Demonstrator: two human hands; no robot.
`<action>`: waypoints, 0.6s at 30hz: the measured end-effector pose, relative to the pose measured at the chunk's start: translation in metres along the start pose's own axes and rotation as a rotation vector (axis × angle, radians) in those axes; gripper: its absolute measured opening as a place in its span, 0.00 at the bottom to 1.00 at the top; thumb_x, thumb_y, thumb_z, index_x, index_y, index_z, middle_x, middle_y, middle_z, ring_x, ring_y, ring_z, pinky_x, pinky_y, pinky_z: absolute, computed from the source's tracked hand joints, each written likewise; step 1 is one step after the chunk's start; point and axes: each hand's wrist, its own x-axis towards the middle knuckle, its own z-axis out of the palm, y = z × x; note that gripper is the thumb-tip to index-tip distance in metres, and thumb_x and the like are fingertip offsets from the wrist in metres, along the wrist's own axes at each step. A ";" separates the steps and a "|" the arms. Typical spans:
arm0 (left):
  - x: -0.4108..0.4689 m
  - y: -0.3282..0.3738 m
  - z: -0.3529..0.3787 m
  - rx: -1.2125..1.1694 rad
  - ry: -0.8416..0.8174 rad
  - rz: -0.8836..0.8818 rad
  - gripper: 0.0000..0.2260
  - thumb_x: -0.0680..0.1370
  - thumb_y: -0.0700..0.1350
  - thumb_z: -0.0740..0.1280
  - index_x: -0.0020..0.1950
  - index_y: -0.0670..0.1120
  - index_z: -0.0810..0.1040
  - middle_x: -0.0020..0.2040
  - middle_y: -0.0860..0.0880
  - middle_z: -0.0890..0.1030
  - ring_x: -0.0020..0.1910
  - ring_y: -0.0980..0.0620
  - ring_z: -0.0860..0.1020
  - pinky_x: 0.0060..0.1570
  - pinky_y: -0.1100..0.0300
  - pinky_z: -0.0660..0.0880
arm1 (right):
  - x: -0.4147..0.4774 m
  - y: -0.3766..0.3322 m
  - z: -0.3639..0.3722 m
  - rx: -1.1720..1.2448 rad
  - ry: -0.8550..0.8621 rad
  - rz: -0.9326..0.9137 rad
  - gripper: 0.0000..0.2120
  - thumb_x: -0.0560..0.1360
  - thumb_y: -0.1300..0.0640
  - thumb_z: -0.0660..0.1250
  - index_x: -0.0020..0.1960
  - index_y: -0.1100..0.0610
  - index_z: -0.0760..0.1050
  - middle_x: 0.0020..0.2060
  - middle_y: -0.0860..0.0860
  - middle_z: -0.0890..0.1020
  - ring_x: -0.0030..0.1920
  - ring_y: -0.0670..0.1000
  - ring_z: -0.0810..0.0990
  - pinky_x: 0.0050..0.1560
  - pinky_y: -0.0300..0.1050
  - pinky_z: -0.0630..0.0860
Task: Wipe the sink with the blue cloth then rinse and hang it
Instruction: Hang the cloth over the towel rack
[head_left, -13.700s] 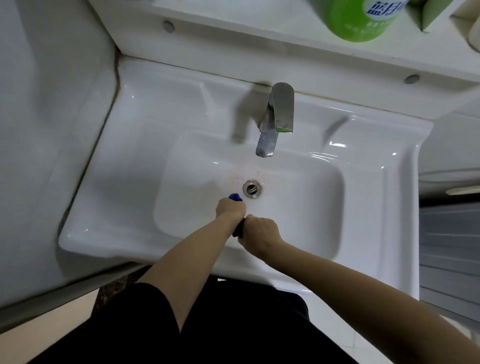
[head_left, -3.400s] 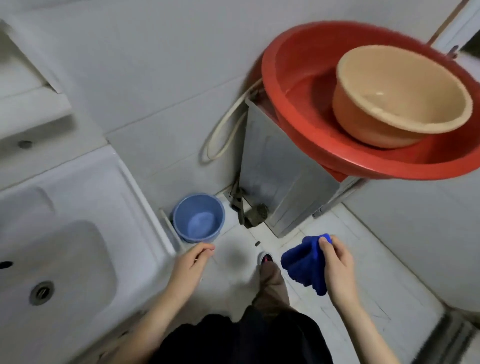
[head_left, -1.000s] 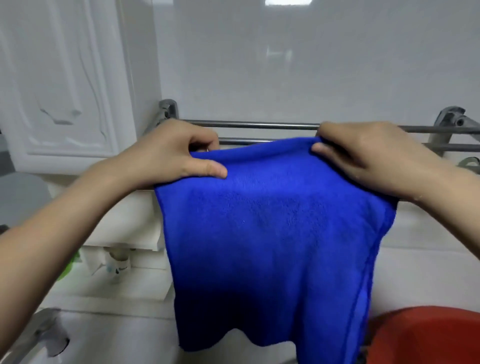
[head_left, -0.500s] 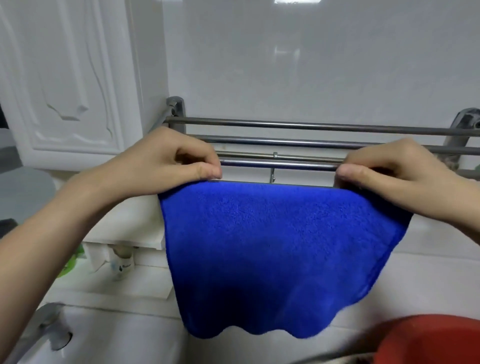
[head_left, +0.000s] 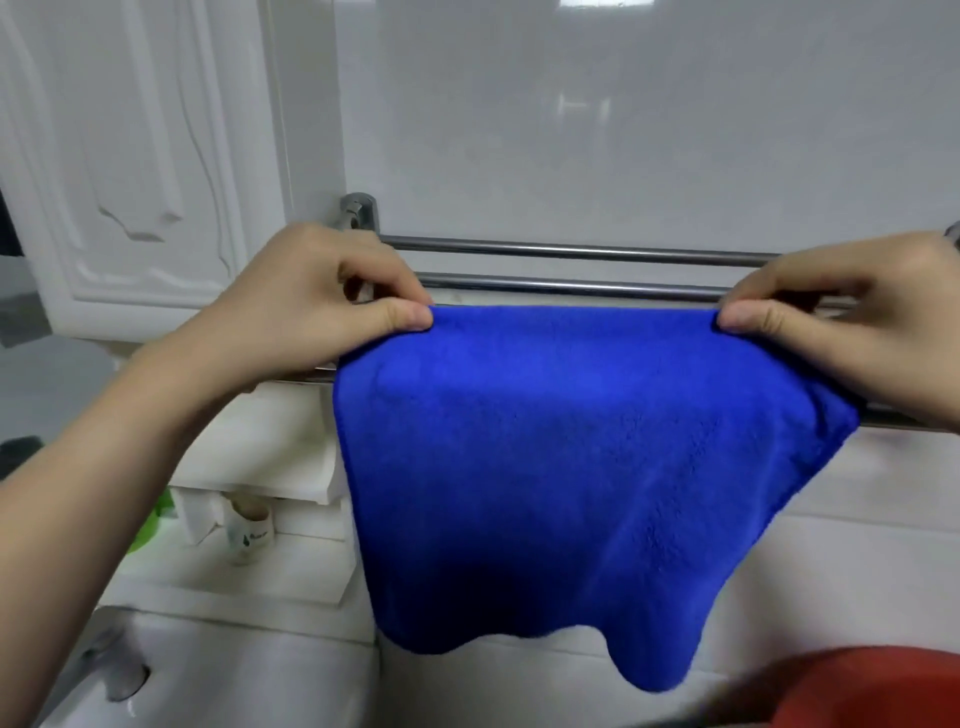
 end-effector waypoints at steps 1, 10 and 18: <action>-0.001 -0.001 0.001 0.033 -0.030 0.036 0.06 0.67 0.55 0.73 0.42 0.57 0.85 0.41 0.57 0.82 0.45 0.53 0.77 0.46 0.57 0.72 | 0.001 0.001 0.000 -0.004 -0.077 -0.028 0.04 0.71 0.50 0.75 0.40 0.47 0.80 0.40 0.39 0.82 0.41 0.38 0.80 0.40 0.30 0.72; -0.024 0.003 -0.002 -0.027 -0.110 0.024 0.05 0.73 0.52 0.69 0.45 0.56 0.83 0.43 0.61 0.83 0.45 0.59 0.80 0.45 0.73 0.71 | -0.018 -0.014 -0.003 0.020 -0.281 -0.057 0.08 0.78 0.47 0.64 0.46 0.47 0.80 0.44 0.41 0.83 0.45 0.43 0.82 0.44 0.28 0.73; -0.031 0.000 0.001 0.041 0.078 -0.004 0.03 0.70 0.50 0.75 0.41 0.52 0.85 0.40 0.64 0.82 0.38 0.61 0.78 0.38 0.70 0.69 | -0.027 -0.015 0.001 -0.048 -0.073 0.056 0.07 0.74 0.46 0.69 0.44 0.47 0.84 0.46 0.29 0.80 0.45 0.29 0.78 0.45 0.22 0.70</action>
